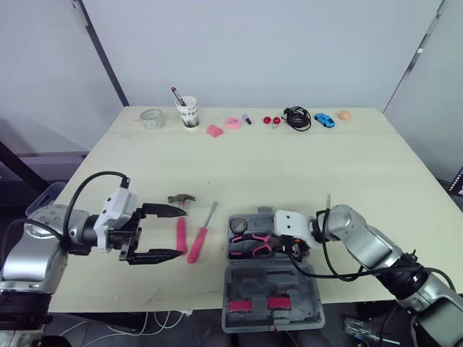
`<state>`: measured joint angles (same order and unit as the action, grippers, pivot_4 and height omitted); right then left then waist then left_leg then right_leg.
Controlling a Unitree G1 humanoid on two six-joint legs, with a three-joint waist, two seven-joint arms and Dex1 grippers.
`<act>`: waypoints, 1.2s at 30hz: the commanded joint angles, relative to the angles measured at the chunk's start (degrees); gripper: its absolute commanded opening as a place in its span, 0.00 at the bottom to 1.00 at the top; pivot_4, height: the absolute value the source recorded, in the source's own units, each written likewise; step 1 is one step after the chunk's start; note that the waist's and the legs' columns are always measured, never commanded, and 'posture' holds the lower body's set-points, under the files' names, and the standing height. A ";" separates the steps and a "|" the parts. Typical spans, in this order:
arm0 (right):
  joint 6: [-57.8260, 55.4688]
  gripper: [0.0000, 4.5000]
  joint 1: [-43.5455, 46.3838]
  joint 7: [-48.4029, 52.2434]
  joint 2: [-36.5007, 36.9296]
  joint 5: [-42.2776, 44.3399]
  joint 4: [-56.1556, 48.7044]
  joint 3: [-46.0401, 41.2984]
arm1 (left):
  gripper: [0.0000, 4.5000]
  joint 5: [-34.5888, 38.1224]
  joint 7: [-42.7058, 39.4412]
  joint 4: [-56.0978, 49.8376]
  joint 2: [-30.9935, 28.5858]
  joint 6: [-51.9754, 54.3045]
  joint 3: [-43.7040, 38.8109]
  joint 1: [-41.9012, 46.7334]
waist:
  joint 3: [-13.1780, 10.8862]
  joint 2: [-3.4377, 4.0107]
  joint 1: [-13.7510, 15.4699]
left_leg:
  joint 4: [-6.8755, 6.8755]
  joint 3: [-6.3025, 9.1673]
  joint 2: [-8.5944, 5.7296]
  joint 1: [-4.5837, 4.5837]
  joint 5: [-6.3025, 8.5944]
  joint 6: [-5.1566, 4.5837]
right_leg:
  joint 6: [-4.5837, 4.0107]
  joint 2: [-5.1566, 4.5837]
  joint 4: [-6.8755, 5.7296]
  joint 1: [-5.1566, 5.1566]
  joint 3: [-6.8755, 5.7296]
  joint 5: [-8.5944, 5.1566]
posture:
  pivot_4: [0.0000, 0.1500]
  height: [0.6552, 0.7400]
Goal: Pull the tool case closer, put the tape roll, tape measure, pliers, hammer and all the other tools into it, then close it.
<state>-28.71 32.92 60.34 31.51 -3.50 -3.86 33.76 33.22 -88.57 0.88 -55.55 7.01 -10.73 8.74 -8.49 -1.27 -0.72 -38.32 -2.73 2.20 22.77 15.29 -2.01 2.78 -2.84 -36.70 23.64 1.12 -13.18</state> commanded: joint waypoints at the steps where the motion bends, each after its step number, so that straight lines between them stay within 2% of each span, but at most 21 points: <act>1: 1.18 0.22 0.36 0.11 -0.61 -1.18 0.26 0.10 | 1.00 0.00 -0.92 -0.51 -0.04 -0.63 -0.54 1.01 | 0.00 0.00 -0.03 | 0.00 0.00 0.00 -0.01 0.00 0.00 | -0.01 0.00 -0.01 0.00 0.00 0.00 | 1.00 1.00; 6: 2.88 0.22 0.38 0.17 -0.97 -1.72 1.27 -0.27 | 1.00 -0.15 -0.69 -0.96 0.41 -0.77 -0.39 0.61 | 0.00 0.00 -0.09 | 0.00 0.00 0.01 -0.02 0.00 0.00 | -0.01 0.01 -0.01 0.00 0.00 -0.01 | 1.00 1.00; 8: 3.16 0.44 0.37 0.05 -0.79 -1.92 1.04 -0.49 | 1.00 -0.09 -0.54 -1.07 0.73 -0.81 -0.42 0.48 | 0.00 0.00 -0.10 | 0.00 0.00 0.01 -0.02 0.00 0.00 | -0.01 0.02 -0.02 0.00 0.00 -0.01 | 1.00 1.00; 10: 3.02 0.54 0.32 0.21 -0.59 -1.89 0.80 -0.86 | 1.00 -0.17 -0.51 -1.08 0.95 -0.81 -0.41 0.45 | 0.00 0.00 -0.05 | 0.00 0.00 0.01 -0.03 0.00 0.00 | 0.00 0.02 -0.03 0.00 0.00 0.00 | 1.00 1.00; 16: 1.39 0.54 0.01 0.83 -0.23 0.01 -1.55 -3.83 | 1.00 -0.45 -0.70 -0.83 1.36 -1.25 -0.51 0.15 | 0.00 0.00 0.05 | -0.01 0.00 0.00 -0.01 0.00 0.00 | -0.01 0.01 -0.02 0.00 0.01 0.00 | 1.00 1.00; 24: 1.65 0.54 -3.14 -0.13 -3.92 9.65 -3.31 -12.69 | 1.00 -0.41 -0.60 -0.33 1.96 -1.88 -0.83 0.05 | 0.01 -0.02 0.05 | -0.01 0.02 0.01 -0.01 0.00 0.00 | 0.01 0.01 -0.02 -0.01 0.00 0.01 | 1.00 1.00; 26: 4.99 0.43 -4.54 -0.81 -5.51 11.09 -2.10 -14.18 | 1.00 -0.53 -0.46 -0.34 2.27 -2.12 -0.68 -0.07 | 0.03 -0.05 0.06 | -0.01 0.01 0.01 -0.01 0.00 0.00 | 0.01 0.01 -0.02 -0.01 0.01 0.01 | 1.00 1.00; 29: 7.23 0.11 -5.97 -1.23 -6.43 11.43 -0.75 -14.34 | 1.00 -0.47 -0.13 -0.44 2.67 -2.24 -0.74 -0.11 | 0.02 -0.04 0.01 | -0.01 0.00 0.01 -0.01 0.00 0.00 | 0.03 0.01 -0.02 -0.02 0.02 0.02 | 1.00 1.00; 30: 7.87 0.11 -6.43 -1.54 -6.86 11.53 0.09 -14.20 | 1.00 -0.48 0.00 -0.52 2.80 -2.27 -0.79 -0.19 | 0.03 -0.05 0.03 | -0.01 0.00 0.01 -0.01 0.00 0.00 | 0.03 0.01 -0.02 -0.02 0.02 0.02 | 1.00 1.00; 31: 8.68 0.05 -6.78 -1.97 -7.30 11.52 1.04 -14.13 | 1.00 -0.49 0.10 -0.60 2.91 -2.27 -0.82 -0.26 | 0.03 -0.06 0.05 | -0.02 0.00 0.00 -0.01 0.00 0.00 | 0.03 0.01 -0.02 -0.02 0.02 0.02 | 1.00 1.00; 36: 13.31 0.05 -7.93 -2.79 -8.81 10.05 6.38 -12.77 | 1.00 -0.49 0.21 -0.51 3.06 -2.42 -1.25 -0.71 | 0.03 -0.05 -0.01 | -0.02 0.00 0.00 -0.01 0.00 0.00 | 0.03 0.01 -0.03 -0.02 0.02 0.02 | 1.00 1.00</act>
<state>-17.48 24.95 57.91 23.10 6.72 2.51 21.49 32.62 -88.14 0.90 -52.31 5.43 -10.67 8.04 -8.46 -1.33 -0.73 -38.34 -2.73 2.20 22.75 15.29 -2.01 2.79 -2.83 -36.72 23.63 1.14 -13.18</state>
